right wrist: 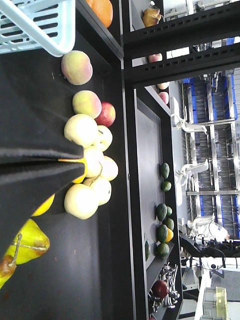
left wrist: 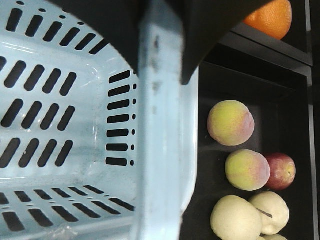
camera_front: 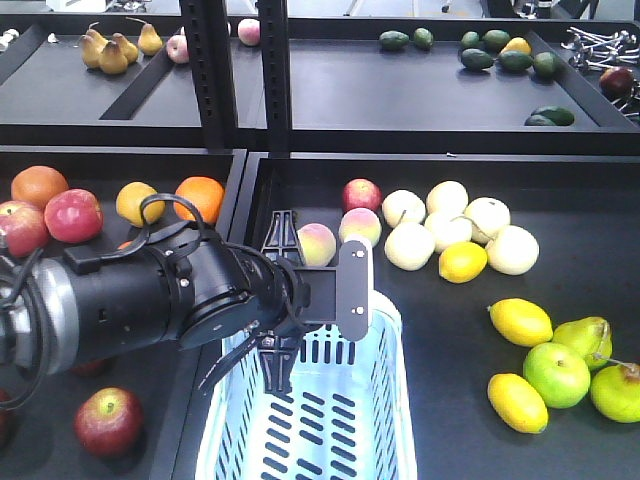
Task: Pick three apples into basket with both arms
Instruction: 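Reach the left gripper to the light-blue basket handle and grasp it, then lift the light-blue basket off the table with the left gripper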
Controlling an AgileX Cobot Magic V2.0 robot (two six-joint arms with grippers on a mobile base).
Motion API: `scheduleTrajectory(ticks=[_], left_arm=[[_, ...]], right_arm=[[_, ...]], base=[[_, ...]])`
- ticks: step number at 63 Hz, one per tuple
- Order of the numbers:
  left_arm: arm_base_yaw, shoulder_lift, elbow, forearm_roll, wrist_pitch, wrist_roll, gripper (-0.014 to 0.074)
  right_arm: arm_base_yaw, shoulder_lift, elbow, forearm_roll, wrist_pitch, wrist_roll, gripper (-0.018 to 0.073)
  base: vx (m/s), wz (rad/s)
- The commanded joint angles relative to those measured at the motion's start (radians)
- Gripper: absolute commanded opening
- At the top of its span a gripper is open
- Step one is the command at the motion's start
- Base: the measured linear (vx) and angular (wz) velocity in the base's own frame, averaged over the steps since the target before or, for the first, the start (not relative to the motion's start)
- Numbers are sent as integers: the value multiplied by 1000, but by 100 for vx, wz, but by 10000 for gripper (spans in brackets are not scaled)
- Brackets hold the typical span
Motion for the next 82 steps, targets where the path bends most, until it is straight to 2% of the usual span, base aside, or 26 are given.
scheduleTrajectory(ticks=[1, 8, 15, 29, 38, 44, 69, 82], left_arm=[[-5, -76, -29, 8, -20, -18, -8], [-5, -114, -29, 10, -15, -18, -8], [-5, -175, -29, 57, -5, -29, -8], [-5, -319, -29, 298, 50, -200, -8], [-5, -410, -29, 401, 110, -232, -8], [-5, -476, -29, 424, 126, -232, -8], [-5, -731, -29, 424, 165, -253, -8], [-5, -780, -29, 424, 203, -254, -8]], right_arm=[[-3, -3, 13, -3, -69, -10, -9], [-3, -3, 13, -3, -69, -10, -9], [-3, -3, 13, -3, -69, -10, -9], [-3, -3, 13, -3, -69, -10, -9], [-3, -3, 13, -3, -69, -10, -9], [-3, -3, 13, -3, -69, -10, -9], [-3, -3, 13, -3, -69, -10, -9], [-3, -3, 13, -3, -69, -10, -9]], base=[[0, 0], [0, 0], [0, 0], [0, 0], [0, 0], [0, 0], [0, 0], [0, 0]])
